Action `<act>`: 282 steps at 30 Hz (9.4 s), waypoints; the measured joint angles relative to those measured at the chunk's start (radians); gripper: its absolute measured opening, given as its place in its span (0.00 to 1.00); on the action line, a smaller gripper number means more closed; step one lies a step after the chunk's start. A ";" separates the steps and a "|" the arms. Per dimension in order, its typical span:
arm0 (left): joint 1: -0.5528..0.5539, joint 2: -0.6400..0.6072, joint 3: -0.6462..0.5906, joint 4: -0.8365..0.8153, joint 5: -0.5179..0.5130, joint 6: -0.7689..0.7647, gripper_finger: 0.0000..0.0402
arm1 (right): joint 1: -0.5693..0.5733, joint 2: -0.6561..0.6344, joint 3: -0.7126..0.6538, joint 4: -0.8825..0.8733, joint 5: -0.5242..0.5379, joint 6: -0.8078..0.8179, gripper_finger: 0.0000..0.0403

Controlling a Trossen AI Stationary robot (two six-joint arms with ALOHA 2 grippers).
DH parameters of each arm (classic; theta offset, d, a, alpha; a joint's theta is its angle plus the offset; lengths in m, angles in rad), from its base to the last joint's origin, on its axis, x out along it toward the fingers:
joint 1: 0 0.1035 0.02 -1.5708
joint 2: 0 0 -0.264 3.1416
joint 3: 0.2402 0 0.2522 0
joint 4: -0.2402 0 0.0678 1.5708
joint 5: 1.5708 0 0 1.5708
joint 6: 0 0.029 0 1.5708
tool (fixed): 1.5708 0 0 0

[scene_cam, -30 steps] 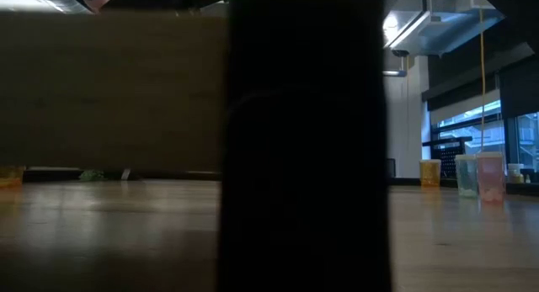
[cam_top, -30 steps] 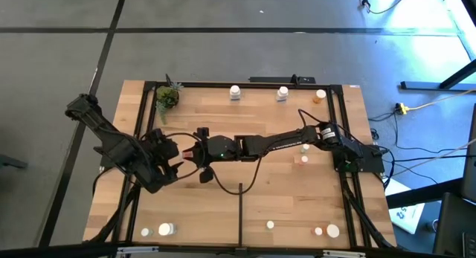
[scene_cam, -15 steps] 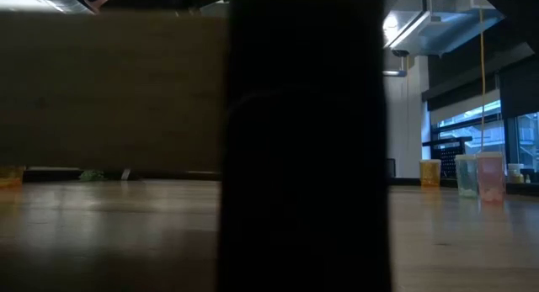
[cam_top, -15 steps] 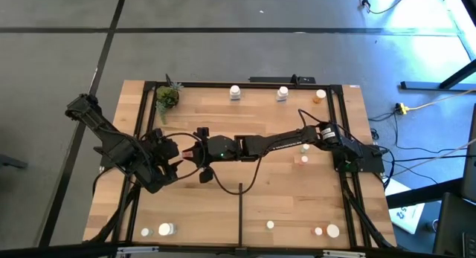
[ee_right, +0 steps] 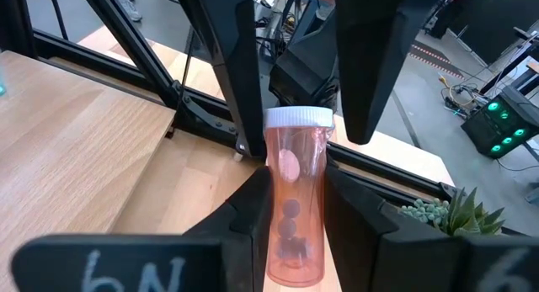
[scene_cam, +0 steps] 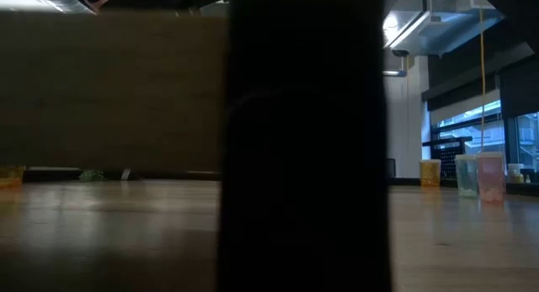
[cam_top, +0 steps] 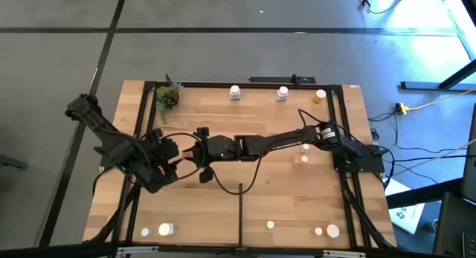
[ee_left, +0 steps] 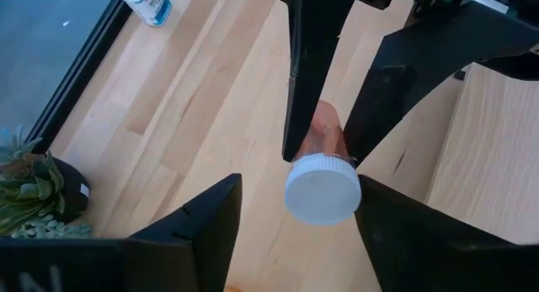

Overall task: Pick and place medicine bottles onto shelf by color
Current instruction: Put the top left pink pill bottle on the shelf

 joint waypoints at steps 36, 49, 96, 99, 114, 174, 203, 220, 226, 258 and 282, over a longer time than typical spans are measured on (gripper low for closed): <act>0.000 -0.001 0.000 0.021 0.014 0.049 0.30 | 0.000 0.000 0.000 -0.002 -0.001 0.001 0.23; 0.000 -0.001 0.000 0.024 0.012 0.163 0.30 | 0.000 0.000 0.000 -0.002 -0.002 0.000 0.23; 0.000 -0.001 0.000 0.072 0.001 0.234 0.23 | -0.001 0.000 0.000 -0.015 -0.002 0.057 0.23; 0.000 -0.001 0.000 0.073 0.005 0.232 0.23 | -0.002 0.000 0.000 -0.020 -0.003 0.057 0.24; 0.000 -0.001 0.000 0.072 0.025 0.228 0.23 | -0.002 0.002 0.000 -0.044 0.051 0.056 0.42; -0.052 0.016 0.001 0.222 0.416 0.034 0.23 | 0.116 -0.339 0.000 -0.575 0.175 0.160 0.43; 0.002 0.130 0.218 0.271 0.627 0.263 0.23 | 0.248 -0.441 0.000 -0.477 0.175 0.195 0.43; 0.081 0.279 0.232 0.130 0.792 0.263 0.23 | 0.277 -0.441 0.000 -0.479 0.176 0.326 0.43; 0.085 0.354 0.232 0.119 0.848 0.279 0.23 | 0.277 -0.440 0.000 -0.485 0.177 0.323 0.43; 0.065 0.527 0.231 0.121 0.893 0.280 0.23 | 0.277 -0.439 0.000 -0.501 0.174 0.323 0.43; 0.058 0.536 0.231 0.047 0.883 0.212 0.24 | 0.277 -0.439 0.000 -0.501 0.175 0.322 0.43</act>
